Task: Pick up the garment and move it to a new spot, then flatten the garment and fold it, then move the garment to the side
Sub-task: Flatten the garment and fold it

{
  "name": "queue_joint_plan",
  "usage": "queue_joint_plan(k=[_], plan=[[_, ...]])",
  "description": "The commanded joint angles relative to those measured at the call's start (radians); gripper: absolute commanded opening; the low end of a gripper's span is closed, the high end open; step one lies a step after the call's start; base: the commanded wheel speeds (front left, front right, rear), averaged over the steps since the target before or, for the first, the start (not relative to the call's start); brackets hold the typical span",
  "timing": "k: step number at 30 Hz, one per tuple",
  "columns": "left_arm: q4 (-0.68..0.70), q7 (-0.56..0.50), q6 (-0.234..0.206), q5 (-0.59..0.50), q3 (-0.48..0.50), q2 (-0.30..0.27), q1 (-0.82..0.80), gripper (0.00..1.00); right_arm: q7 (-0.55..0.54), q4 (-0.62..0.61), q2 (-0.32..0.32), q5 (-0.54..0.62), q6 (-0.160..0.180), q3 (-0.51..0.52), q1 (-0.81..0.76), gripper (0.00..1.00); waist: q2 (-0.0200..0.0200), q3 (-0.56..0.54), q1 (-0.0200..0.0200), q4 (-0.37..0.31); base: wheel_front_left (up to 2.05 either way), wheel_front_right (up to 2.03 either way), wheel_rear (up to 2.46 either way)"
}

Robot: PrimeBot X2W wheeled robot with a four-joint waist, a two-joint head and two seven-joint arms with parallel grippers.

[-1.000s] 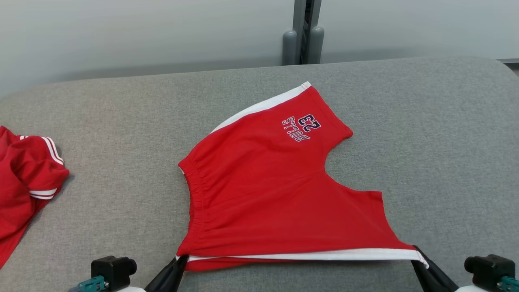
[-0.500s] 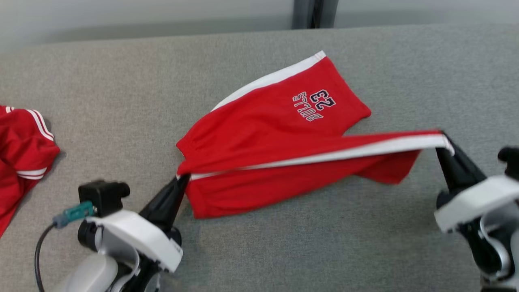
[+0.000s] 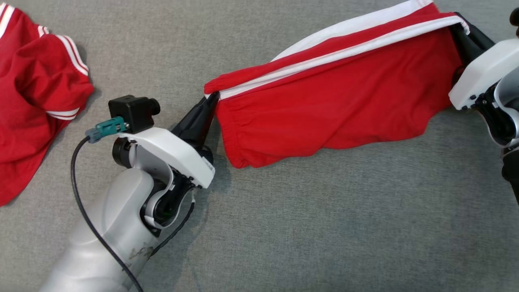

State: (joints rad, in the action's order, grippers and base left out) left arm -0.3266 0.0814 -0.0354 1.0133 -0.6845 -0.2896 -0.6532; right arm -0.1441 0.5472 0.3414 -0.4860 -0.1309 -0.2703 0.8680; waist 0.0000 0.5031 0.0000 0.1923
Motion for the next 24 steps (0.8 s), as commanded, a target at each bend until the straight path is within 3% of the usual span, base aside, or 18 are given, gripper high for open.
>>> queue_joint_plan(k=[1,9,10,11,12,13,14,22,23,24], plan=[[-0.014,0.005,0.011,-0.004,-0.001,0.007,-0.024,0.00,0.011,0.022,0.016,-0.011,0.000,-0.017,0.025,0.00,0.0000,0.025,0.0000,0.027,0.00,0.00,0.00],[-0.088,0.024,0.061,-0.010,-0.024,0.057,-0.070,0.00,0.063,0.171,0.064,-0.070,0.000,-0.149,0.145,0.00,0.0000,0.040,0.0000,0.051,0.00,0.00,0.00],[-0.092,0.027,0.065,-0.011,-0.026,0.061,-0.075,0.04,0.069,0.188,0.068,-0.075,0.000,-0.161,0.155,0.00,0.0000,0.040,0.0000,0.052,0.00,0.00,0.00],[-0.097,0.034,0.070,-0.014,-0.027,0.063,-0.079,0.41,0.076,0.207,0.067,-0.082,0.000,-0.172,0.163,0.00,0.0000,0.040,0.0000,0.052,0.00,0.00,0.00],[-0.100,0.042,0.069,-0.018,-0.026,0.064,-0.082,0.79,0.084,0.218,0.066,-0.088,0.000,-0.181,0.172,0.10,0.0000,0.040,0.0000,0.052,0.00,0.00,0.00],[-0.104,0.050,0.069,-0.020,-0.026,0.066,-0.081,1.00,0.094,0.232,0.064,-0.092,0.000,-0.188,0.180,0.47,0.0000,0.039,0.0000,0.051,0.00,0.00,0.00],[-0.108,0.059,0.067,-0.026,-0.025,0.065,-0.080,1.00,0.107,0.243,0.063,-0.097,0.000,-0.196,0.183,1.00,0.0000,0.036,0.0000,0.049,0.00,0.00,0.00],[-0.082,0.136,0.004,-0.053,0.009,0.042,-0.022,1.00,0.266,0.310,0.035,-0.131,0.000,-0.201,0.126,1.00,0.0000,-0.021,0.0000,0.010,0.00,0.00,0.00],[-0.049,0.159,-0.045,-0.080,0.038,0.009,0.012,1.00,0.327,0.315,0.018,-0.136,0.000,-0.193,0.092,1.00,0.0000,-0.048,0.0000,-0.017,0.00,0.00,0.00],[-0.036,0.165,-0.065,-0.097,0.048,-0.005,0.025,1.00,0.347,0.316,0.013,-0.134,0.000,-0.188,0.075,1.00,0.0000,-0.060,0.0000,-0.026,0.00,0.00,0.00]])
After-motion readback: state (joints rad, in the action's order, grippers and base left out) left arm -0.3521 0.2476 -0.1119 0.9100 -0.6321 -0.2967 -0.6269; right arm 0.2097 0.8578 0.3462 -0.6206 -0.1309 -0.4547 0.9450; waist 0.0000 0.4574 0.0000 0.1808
